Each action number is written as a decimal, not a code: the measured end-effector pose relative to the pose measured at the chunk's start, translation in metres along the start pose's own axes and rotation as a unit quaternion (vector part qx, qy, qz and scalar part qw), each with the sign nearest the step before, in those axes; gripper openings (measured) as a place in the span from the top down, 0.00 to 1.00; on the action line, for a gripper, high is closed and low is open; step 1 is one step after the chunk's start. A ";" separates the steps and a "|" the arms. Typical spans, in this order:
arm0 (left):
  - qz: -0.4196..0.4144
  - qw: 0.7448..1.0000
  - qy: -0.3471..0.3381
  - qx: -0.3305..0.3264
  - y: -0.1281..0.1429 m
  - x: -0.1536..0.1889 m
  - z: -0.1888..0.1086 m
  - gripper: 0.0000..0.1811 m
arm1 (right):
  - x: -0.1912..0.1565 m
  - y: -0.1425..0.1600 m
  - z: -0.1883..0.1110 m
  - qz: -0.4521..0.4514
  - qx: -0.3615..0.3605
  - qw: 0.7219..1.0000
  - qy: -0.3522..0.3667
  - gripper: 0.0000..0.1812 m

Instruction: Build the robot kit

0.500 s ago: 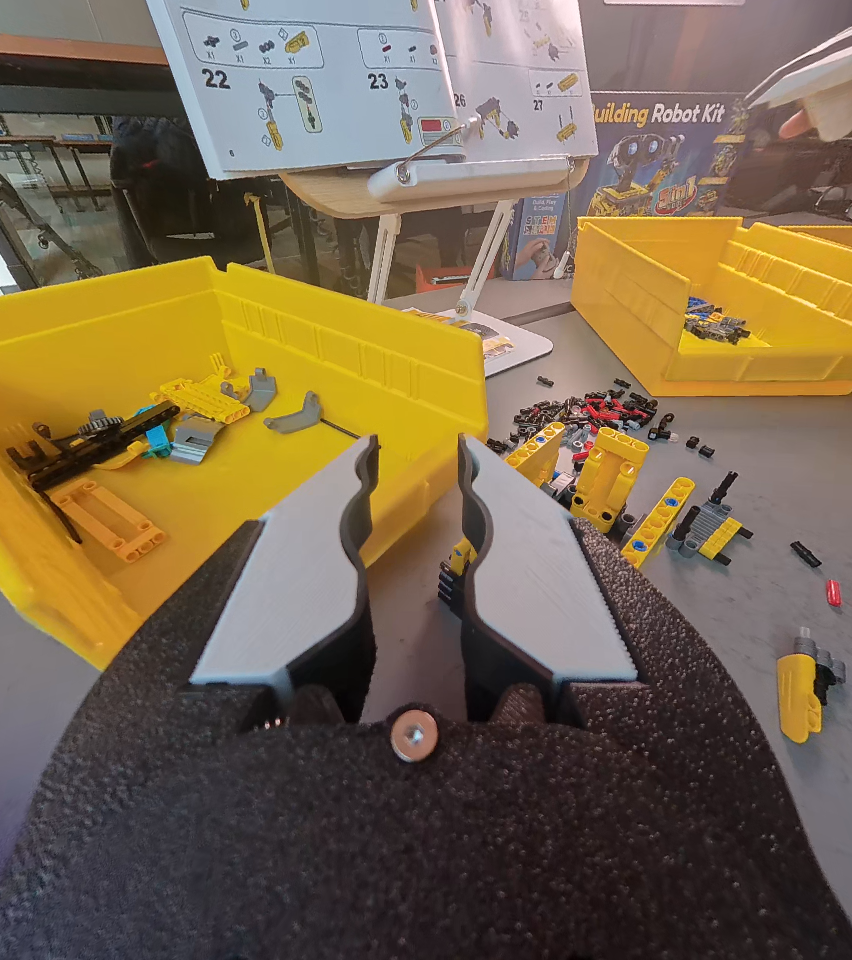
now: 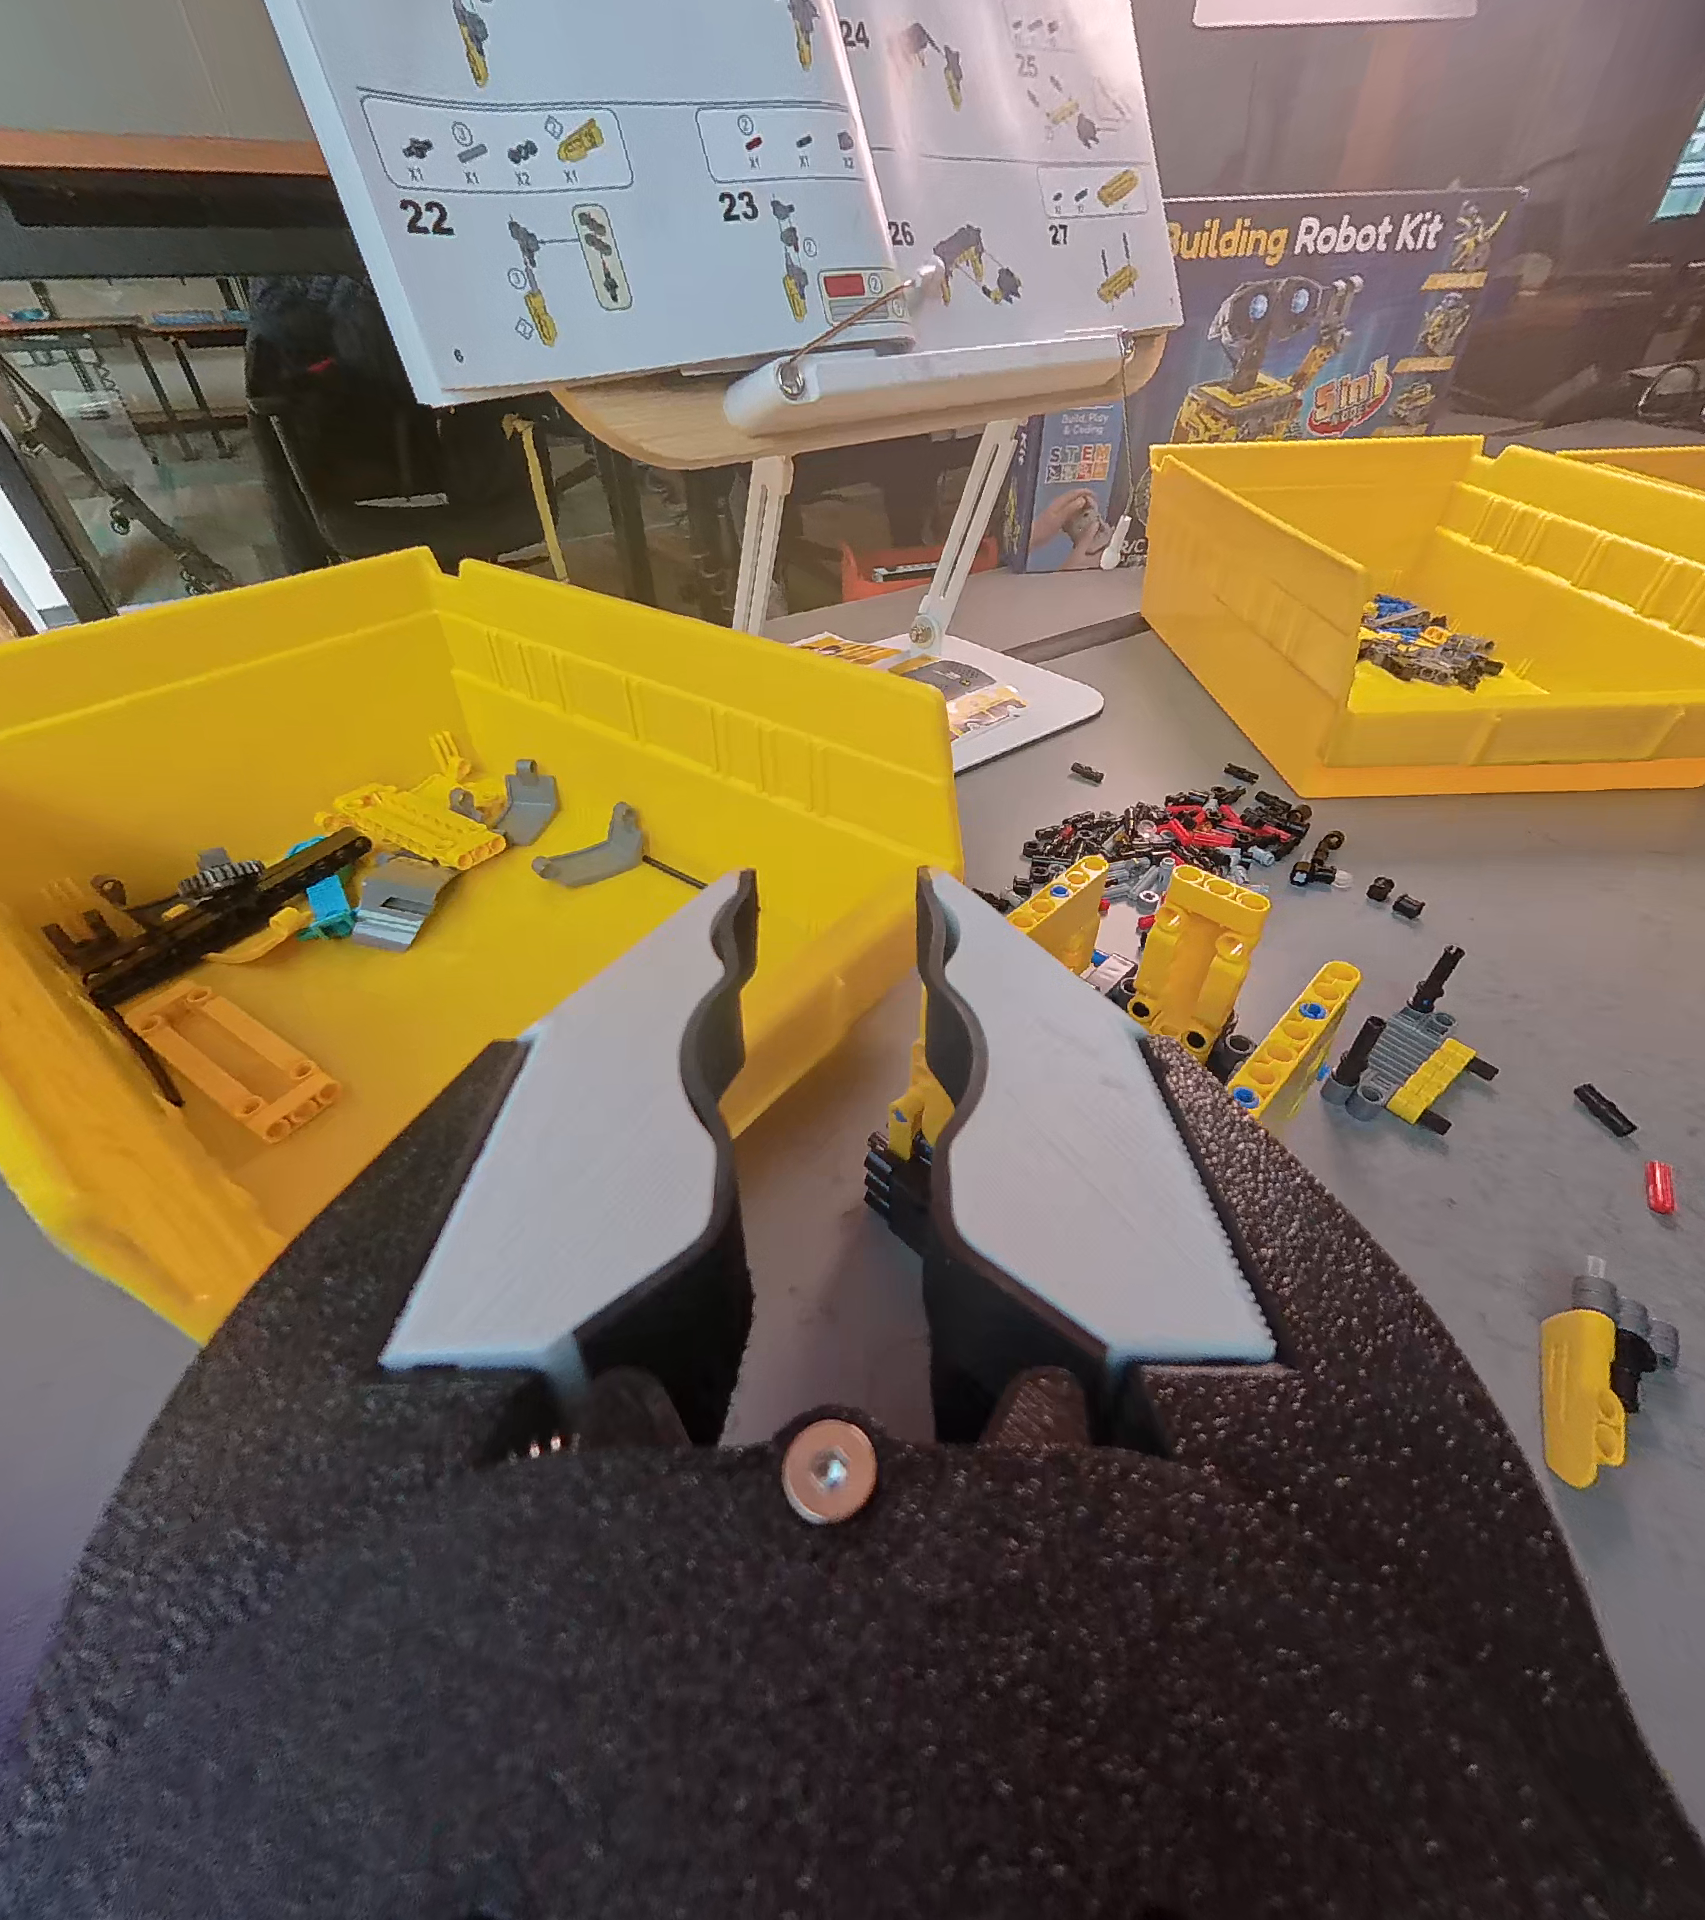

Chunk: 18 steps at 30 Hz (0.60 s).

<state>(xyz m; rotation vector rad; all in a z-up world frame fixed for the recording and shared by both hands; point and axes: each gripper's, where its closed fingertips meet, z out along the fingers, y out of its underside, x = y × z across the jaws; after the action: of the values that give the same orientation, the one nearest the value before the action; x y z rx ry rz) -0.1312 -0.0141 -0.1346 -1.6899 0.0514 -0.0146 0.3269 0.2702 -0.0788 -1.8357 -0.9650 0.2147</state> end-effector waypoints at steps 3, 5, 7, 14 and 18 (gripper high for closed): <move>0.001 1.000 -0.001 0.000 0.000 0.000 0.000 0.84 | 0.008 0.048 -0.008 0.001 -0.100 0.995 0.010 0.88; 0.003 1.000 -0.001 -0.002 0.001 0.000 0.001 0.84 | 0.007 0.076 -0.009 -0.007 -0.163 0.987 -0.008 0.89; 0.004 1.000 -0.002 -0.004 0.002 0.000 0.001 0.84 | 0.003 0.096 -0.007 -0.024 -0.208 0.977 -0.037 0.89; 0.014 1.000 -0.022 0.000 -0.003 -0.004 -0.003 0.84 | -0.005 0.136 0.037 -0.123 -0.300 0.935 -0.142 0.89; 0.023 0.999 -0.047 0.002 -0.004 -0.013 -0.010 0.84 | -0.007 0.138 0.057 -0.178 -0.304 0.919 -0.180 0.90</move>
<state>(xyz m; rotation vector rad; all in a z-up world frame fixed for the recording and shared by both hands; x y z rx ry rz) -0.1440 -0.0230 -0.1287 -1.6832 0.0191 0.0996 0.3630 0.2814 -0.2231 -2.1652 -1.7566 0.0227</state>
